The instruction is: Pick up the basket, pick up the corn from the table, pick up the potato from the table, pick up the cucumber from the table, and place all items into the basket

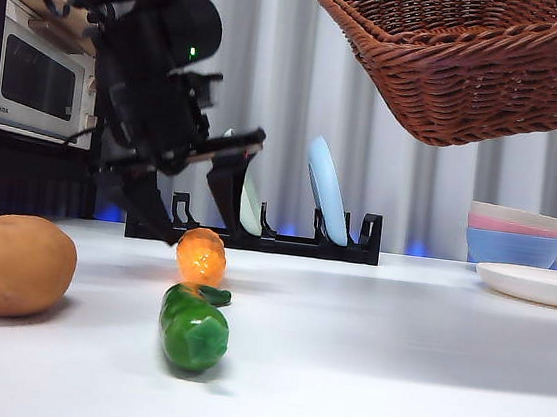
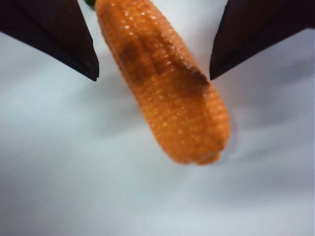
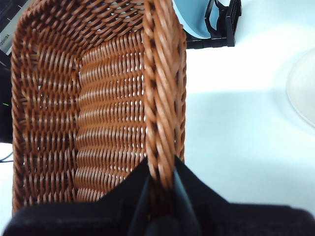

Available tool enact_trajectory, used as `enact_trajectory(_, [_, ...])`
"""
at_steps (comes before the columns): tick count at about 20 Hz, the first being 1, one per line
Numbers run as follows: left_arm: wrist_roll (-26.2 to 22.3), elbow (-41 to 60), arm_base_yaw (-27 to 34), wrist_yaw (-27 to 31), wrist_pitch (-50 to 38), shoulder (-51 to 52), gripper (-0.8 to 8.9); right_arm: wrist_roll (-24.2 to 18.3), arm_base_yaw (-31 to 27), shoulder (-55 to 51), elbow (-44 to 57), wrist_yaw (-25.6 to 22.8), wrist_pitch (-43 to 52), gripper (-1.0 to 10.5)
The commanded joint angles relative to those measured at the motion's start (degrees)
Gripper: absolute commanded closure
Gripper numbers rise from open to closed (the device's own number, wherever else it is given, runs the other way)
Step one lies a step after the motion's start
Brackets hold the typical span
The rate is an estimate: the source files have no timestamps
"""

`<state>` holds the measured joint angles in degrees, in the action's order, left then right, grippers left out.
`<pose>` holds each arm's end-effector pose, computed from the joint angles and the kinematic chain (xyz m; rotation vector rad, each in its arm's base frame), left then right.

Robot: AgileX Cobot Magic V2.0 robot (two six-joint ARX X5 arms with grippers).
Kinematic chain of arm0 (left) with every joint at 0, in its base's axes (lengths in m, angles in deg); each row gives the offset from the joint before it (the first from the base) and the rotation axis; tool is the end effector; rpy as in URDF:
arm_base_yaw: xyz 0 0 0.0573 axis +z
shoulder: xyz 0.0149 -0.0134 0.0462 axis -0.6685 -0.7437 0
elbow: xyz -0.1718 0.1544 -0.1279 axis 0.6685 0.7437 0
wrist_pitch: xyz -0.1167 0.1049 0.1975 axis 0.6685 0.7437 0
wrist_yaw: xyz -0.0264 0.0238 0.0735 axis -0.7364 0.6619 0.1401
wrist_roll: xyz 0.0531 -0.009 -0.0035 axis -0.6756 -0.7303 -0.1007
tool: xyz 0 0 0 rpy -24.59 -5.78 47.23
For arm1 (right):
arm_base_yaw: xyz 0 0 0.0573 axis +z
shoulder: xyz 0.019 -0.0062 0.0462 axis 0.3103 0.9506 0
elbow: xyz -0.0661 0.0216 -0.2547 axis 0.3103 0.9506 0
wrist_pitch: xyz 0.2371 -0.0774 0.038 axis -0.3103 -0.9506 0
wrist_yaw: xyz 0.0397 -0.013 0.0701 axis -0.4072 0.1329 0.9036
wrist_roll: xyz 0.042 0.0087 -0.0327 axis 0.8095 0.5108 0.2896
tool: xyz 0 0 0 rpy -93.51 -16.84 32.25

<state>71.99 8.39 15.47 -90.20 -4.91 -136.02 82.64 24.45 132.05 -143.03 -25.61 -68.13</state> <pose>0.3493 -0.1774 0.2051 -0.0479 1.0575 -0.3859 0.1931 0.0323 0.3606 0.2150 0.5899 0.4385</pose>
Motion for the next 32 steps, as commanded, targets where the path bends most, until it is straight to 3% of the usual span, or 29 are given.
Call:
enact_trajectory(1, [0.1, 0.0, -0.2, 0.3, -0.4, -1.4, 4.38, 1.2, 0.0, -0.3, 0.0, -0.5, 1.2, 9.6])
enact_trajectory(3, [0.0, 0.0, -0.2, 0.3, -0.5, -1.7, 4.5, 1.2, 0.0, -0.3, 0.0, -1.9, 1.2, 9.6])
enact_trajectory(7, [-4.5, 0.0, -0.2, 0.0, 0.0, -2.3, 8.34, 1.2, 0.0, -0.3, 0.0, -2.4, 1.2, 9.6])
enact_trajectory(12, [-9.4, -0.1, 0.0, -0.1, 0.3, -1.2, 8.22, 1.2, 0.0, -0.3, 0.0, -2.6, 1.2, 9.6])
enact_trajectory(15, [-12.2, -0.1, 0.7, -0.2, 3.4, 5.1, 8.22, 1.2, 0.0, 0.6, 0.0, -2.7, 1.3, 9.6])
enact_trajectory(20, [-11.4, -0.1, 2.0, -0.5, 5.5, 22.5, 8.22, 1.4, 0.2, 6.8, 0.0, -2.3, 3.4, 9.6])
enact_trajectory(23, [-7.5, -0.1, 1.4, -5.4, 5.4, 31.8, 8.22, 4.2, 2.0, 12.2, 0.0, -2.3, 6.2, 9.6])
enact_trajectory(25, [-4.8, -0.1, -0.8, -8.3, 5.0, 34.9, 8.22, 5.9, 4.3, 15.4, 0.0, -2.3, 9.0, 9.6])
enact_trajectory(28, [-3.6, -0.1, -6.3, -6.9, 4.8, 34.7, 8.22, 9.4, 9.2, 18.9, 0.0, -2.3, 13.7, 9.6])
enact_trajectory(32, [-2.8, -0.1, -14.4, 2.3, 4.0, 29.8, 8.22, 12.2, 14.4, 19.7, 0.0, -2.3, 19.4, 9.6])
